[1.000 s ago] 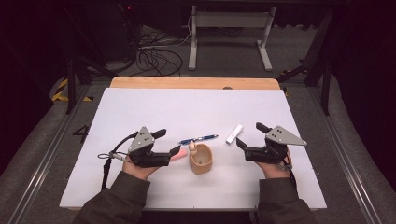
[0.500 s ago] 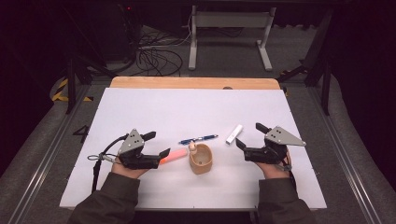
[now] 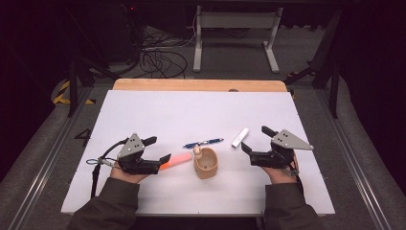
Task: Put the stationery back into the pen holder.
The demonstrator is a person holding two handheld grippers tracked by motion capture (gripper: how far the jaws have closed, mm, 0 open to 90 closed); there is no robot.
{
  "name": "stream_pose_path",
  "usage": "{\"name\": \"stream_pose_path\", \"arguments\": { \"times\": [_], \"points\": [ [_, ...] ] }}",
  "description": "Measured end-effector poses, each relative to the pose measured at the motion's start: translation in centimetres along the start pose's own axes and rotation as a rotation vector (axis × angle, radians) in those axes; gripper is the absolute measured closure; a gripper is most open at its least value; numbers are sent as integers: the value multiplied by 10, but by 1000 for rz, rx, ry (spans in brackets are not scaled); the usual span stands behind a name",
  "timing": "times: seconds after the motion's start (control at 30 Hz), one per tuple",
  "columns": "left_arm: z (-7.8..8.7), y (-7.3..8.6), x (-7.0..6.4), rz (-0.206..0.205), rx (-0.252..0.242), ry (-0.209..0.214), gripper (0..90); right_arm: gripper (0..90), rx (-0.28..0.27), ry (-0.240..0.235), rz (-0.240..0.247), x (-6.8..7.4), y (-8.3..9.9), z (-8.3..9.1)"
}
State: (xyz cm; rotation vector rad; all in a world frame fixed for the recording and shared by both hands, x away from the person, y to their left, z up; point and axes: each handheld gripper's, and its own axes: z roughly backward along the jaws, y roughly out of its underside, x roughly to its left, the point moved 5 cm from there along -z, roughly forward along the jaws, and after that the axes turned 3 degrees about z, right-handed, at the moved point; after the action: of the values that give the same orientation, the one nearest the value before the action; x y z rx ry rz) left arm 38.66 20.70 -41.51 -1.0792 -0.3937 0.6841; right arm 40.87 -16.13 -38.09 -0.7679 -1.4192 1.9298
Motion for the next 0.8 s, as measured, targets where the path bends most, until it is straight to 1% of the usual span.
{"name": "stream_pose_path", "arguments": {
  "times": [0.03,0.1,0.37,0.43,0.5,0.53,0.57,0.63,0.7,0.8],
  "points": [
    [0,1,0,8,11,8,179,77,0,0,2,0,0,0],
    [-1,3,0,8,18,16,176,77,1,1,1,0,0,0],
    [-3,12,7,2,61,15,174,77,6,-5,4,1,1,-2],
    [-6,16,9,-5,92,14,173,77,7,-8,5,2,1,-3],
    [-8,19,9,-11,119,22,173,77,8,-9,5,2,1,-3],
    [-10,20,9,-22,126,23,174,77,7,-9,6,2,1,-3],
    [-10,21,9,-25,133,30,175,77,6,-10,6,2,0,-3],
    [-11,22,11,-20,142,38,176,77,3,-10,8,2,0,-2],
    [-11,24,13,-18,155,36,181,77,2,-10,5,3,0,-1],
    [-11,29,18,-14,181,49,210,77,-4,-11,8,4,-2,0]
  ]
}}
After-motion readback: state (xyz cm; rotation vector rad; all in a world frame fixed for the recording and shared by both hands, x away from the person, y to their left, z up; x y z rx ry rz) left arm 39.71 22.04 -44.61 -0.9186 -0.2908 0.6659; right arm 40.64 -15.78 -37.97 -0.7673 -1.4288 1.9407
